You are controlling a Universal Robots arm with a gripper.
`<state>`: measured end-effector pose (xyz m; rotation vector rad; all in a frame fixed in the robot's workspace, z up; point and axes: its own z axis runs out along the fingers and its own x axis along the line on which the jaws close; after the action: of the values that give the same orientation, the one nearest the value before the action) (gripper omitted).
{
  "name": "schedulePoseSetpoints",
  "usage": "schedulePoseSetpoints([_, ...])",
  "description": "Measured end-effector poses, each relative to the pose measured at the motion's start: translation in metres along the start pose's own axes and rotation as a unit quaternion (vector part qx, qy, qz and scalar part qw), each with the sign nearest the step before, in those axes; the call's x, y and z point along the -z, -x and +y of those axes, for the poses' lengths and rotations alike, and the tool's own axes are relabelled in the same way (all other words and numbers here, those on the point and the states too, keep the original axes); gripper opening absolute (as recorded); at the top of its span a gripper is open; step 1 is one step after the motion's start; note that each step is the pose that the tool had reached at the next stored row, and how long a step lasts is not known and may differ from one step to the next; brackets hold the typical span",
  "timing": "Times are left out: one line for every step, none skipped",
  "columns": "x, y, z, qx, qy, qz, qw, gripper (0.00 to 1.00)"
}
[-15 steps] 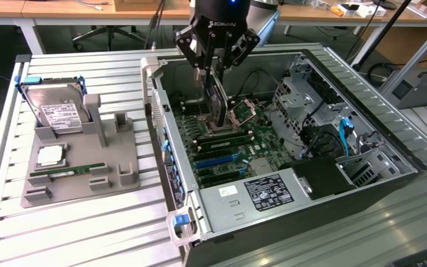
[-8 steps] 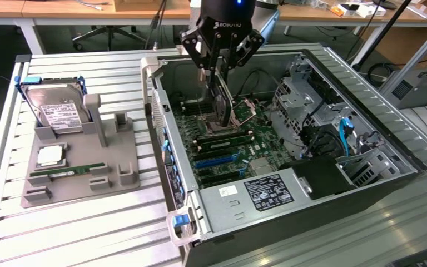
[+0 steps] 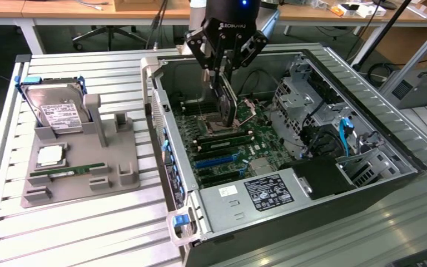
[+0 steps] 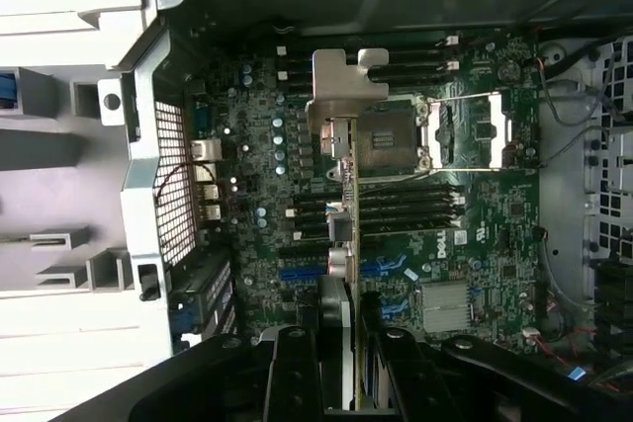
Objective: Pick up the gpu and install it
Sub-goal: 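Pick up the gpu and move the gpu toward the slot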
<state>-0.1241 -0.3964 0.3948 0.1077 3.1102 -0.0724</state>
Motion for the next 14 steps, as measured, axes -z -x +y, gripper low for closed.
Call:
schedulePoseSetpoints([-0.0001, 0.0006, 0.0001, 0.0, -0.0003, 0.0, 1.0, 0.27])
schedulePoseSetpoints([-0.0002, 0.0011, 0.0001, 0.0, -0.0005, 0.0, 1.0, 0.27])
schedulePoseSetpoints([-0.0003, 0.0016, 0.0001, 0.0, -0.0008, 0.0, 1.0, 0.27])
schedulePoseSetpoints([-0.0004, 0.0022, 0.0002, 0.0, -0.0011, -0.0001, 1.0, 0.27])
schedulePoseSetpoints([-0.0006, 0.0026, 0.0002, 0.0, -0.0013, -0.0001, 1.0, 0.27])
schedulePoseSetpoints([-0.0007, 0.0032, 0.0002, 0.0, -0.0017, -0.0001, 1.0, 0.27])
schedulePoseSetpoints([-0.0008, 0.0037, 0.0003, 0.0, -0.0019, -0.0001, 1.0, 0.27])
schedulePoseSetpoints([-0.0011, 0.0052, 0.0004, 0.0, -0.0028, -0.0002, 1.0, 0.27])
schedulePoseSetpoints([-0.0015, 0.0071, 0.0006, 0.0, -0.0038, -0.0003, 1.0, 0.27])
schedulePoseSetpoints([-0.0017, 0.0081, 0.0006, 0.0, -0.0043, -0.0003, 1.0, 0.27])
schedulePoseSetpoints([-0.0018, 0.0086, 0.0007, 0.0, -0.0046, -0.0003, 1.0, 0.27])
schedulePoseSetpoints([-0.0019, 0.0092, 0.0007, 0.0, -0.0049, -0.0003, 1.0, 0.27])
schedulePoseSetpoints([-0.0021, 0.0098, 0.0008, 0.0, -0.0051, -0.0004, 1.0, 0.27])
schedulePoseSetpoints([-0.0022, 0.0104, 0.0008, 0.0, -0.0054, -0.0004, 1.0, 0.27])
